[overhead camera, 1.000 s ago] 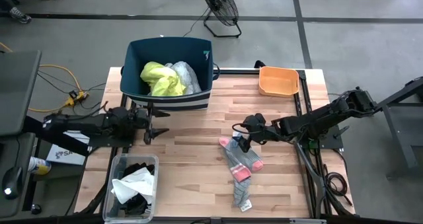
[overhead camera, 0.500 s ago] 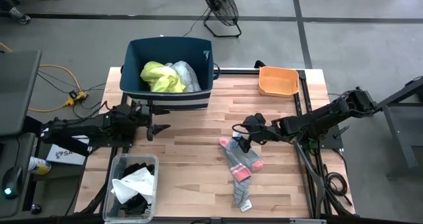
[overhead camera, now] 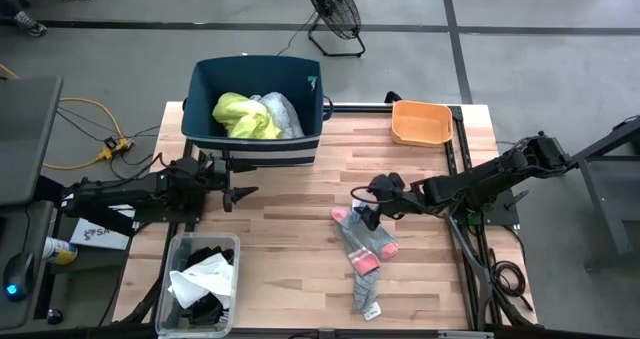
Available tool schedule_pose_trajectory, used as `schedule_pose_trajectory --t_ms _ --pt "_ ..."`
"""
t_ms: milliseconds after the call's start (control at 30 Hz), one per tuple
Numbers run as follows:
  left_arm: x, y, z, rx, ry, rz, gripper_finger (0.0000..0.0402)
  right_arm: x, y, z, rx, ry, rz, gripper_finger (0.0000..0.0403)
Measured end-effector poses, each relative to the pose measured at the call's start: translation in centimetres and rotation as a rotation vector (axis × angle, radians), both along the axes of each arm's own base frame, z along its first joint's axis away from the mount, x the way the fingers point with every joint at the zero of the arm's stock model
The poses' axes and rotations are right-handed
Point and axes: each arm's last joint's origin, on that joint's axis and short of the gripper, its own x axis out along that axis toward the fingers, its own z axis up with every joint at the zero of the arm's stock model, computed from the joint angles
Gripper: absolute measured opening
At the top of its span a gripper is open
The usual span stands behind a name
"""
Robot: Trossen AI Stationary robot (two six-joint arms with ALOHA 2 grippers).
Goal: Pick & Place Cloths
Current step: Put the blue sock into the orange bin
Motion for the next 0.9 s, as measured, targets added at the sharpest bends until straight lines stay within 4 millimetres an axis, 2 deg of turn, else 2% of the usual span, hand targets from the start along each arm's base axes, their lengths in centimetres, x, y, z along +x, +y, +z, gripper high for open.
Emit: schedule_pose_trajectory --t_ms 333,667,900 --pt "0.0 0.0 0.0 0.000 0.000 0.000 0.0321 -1.1 0.6 -1.0 0.146 0.134 0.008 0.0353" --pt "0.0 0.0 0.0 0.000 -0.001 0.000 0.0321 -1.8 2.4 -1.1 -0.011 0.172 0.134 0.0353" --pt "0.0 0.0 0.0 0.000 -0.001 0.000 0.0321 -2.1 3.2 -1.0 -0.081 0.162 0.149 0.0353"
